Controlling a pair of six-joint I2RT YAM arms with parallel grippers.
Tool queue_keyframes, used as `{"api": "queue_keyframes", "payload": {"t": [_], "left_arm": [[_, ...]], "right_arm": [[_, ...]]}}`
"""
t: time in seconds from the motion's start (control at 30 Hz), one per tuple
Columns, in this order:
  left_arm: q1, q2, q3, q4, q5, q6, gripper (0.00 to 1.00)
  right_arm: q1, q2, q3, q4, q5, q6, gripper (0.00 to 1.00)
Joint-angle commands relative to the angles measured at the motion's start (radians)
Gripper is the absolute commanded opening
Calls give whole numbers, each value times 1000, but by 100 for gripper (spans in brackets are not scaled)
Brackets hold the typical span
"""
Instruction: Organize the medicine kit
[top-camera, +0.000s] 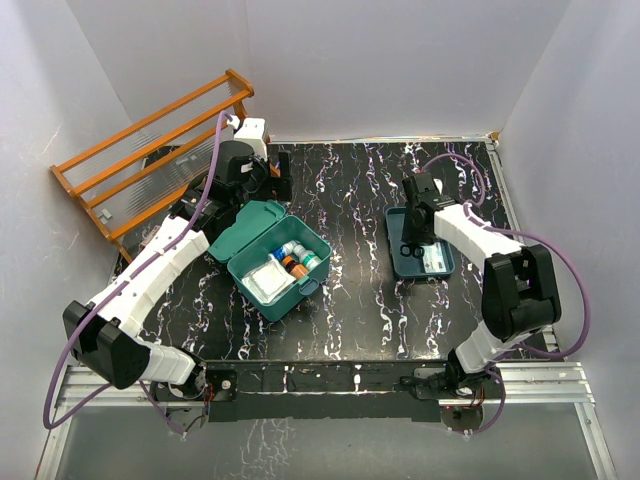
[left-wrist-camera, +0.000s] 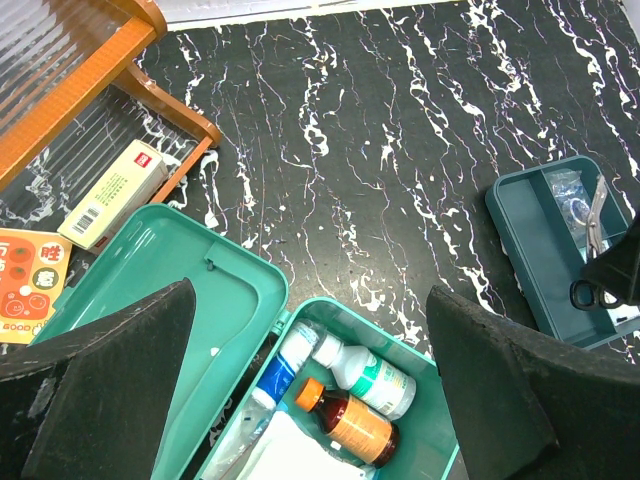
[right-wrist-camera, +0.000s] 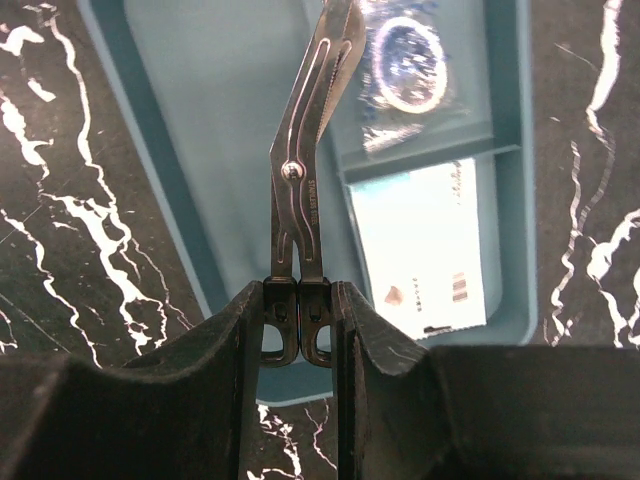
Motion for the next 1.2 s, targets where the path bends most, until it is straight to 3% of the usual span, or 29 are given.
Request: {"api": "queue_keyframes", "payload": {"t": [0.0, 0.5, 0.77, 1.03, 1.17], "left_arm": [[-5, -6, 29, 6, -2, 4, 99], [-6, -6, 33, 5, -10, 12, 99], [-5, -6, 37, 5, -12, 14, 99], [-5, -6, 29, 0, -16, 15, 99], [-5, -6, 22, 0, -17, 14, 99]], "right_arm": [[6, 36, 9, 91, -101, -95, 13], [6, 167, 41, 70, -69, -151, 14], [5, 110, 84, 31, -69, -104, 27], [-9, 28, 59, 51, 50, -15, 26], [-30, 23, 26, 60, 31, -6, 27]]}}
